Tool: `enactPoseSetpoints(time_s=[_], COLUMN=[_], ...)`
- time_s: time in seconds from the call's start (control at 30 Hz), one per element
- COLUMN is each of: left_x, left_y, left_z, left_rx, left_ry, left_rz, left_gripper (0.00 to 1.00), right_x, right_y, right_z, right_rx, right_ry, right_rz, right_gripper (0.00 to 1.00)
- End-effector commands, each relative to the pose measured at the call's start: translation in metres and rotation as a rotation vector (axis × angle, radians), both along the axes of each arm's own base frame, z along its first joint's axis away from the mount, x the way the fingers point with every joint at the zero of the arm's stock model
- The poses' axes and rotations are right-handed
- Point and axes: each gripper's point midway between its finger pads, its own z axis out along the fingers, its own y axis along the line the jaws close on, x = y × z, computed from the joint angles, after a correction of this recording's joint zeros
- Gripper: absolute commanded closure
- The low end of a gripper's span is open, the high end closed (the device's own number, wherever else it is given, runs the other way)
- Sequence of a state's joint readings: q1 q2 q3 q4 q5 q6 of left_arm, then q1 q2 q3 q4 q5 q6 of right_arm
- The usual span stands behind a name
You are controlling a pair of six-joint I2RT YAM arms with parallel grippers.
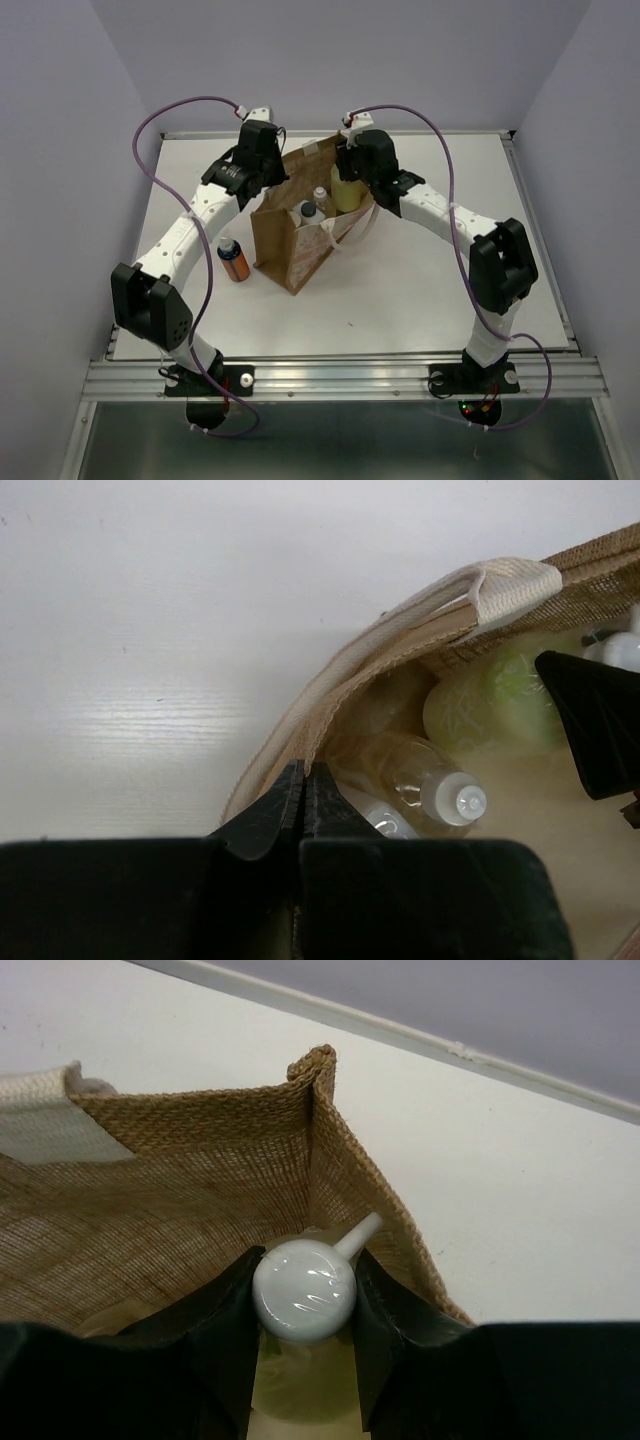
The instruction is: Place the personal care products into the canvas bag
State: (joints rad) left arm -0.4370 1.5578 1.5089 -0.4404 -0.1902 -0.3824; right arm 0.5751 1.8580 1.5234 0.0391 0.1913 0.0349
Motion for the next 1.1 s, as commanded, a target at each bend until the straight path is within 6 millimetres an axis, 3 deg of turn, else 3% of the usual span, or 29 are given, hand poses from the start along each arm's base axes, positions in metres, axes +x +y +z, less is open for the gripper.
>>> enactPoseSetpoints(time_s=[0.0, 0.3, 0.4, 0.43, 0.47, 0.57, 0.6, 0.63, 0.83, 0.97, 1.0, 1.07], left_x=[0.012, 0.014, 0.014, 0.014, 0.014, 0.016, 0.016, 0.017, 0.017, 0.017, 0.016, 0.016], left_y=[-0.003, -0.003, -0.003, -0.003, -0.003, -0.005, -0.005, -0.006, -0.007, -0.007, -0.007, -0.006], left_z=[0.028, 0.023, 0.024, 0.024, 0.024, 0.024, 0.022, 0.022, 0.017, 0.019, 0.02, 0.02], left_rx=[-0.019, -0.014, -0.017, -0.018, -0.018, -0.02, -0.018, -0.019, -0.013, -0.019, -0.02, -0.017], left_ry=[-0.076, -0.06, -0.065, -0.065, -0.066, -0.067, -0.061, -0.061, -0.049, -0.055, -0.057, -0.057], left_rz=[0.004, 0.011, 0.011, 0.012, 0.012, 0.006, 0.004, 0.003, -0.003, -0.006, -0.006, -0.005], left_gripper=[1.0, 1.0, 1.0, 1.0, 1.0, 1.0, 1.0, 1.0, 1.0, 1.0, 1.0, 1.0], right_x=[-0.004, 0.003, 0.003, 0.002, 0.002, -0.002, 0.001, 0.0, -0.005, 0.002, 0.004, 0.006], right_y=[-0.014, -0.014, -0.012, -0.011, -0.008, 0.001, 0.005, 0.006, 0.018, 0.01, 0.007, 0.002], right_z=[0.008, 0.018, 0.003, 0.003, 0.003, 0.011, 0.022, 0.018, 0.044, 0.039, 0.022, 0.012], right_rx=[0.041, 0.04, 0.022, 0.029, 0.044, 0.119, 0.159, 0.182, 0.302, 0.264, 0.218, 0.186], right_ry=[0.0, 0.001, 0.04, 0.043, 0.039, -0.022, -0.071, -0.065, -0.143, -0.14, -0.099, -0.077], right_rz=[-0.032, -0.054, -0.049, -0.044, -0.034, 0.016, 0.025, 0.025, 0.081, 0.027, 0.014, -0.016], right_gripper=[0.66, 0.66, 0.59, 0.63, 0.83, 0.99, 0.99, 0.99, 0.99, 0.99, 0.99, 0.95])
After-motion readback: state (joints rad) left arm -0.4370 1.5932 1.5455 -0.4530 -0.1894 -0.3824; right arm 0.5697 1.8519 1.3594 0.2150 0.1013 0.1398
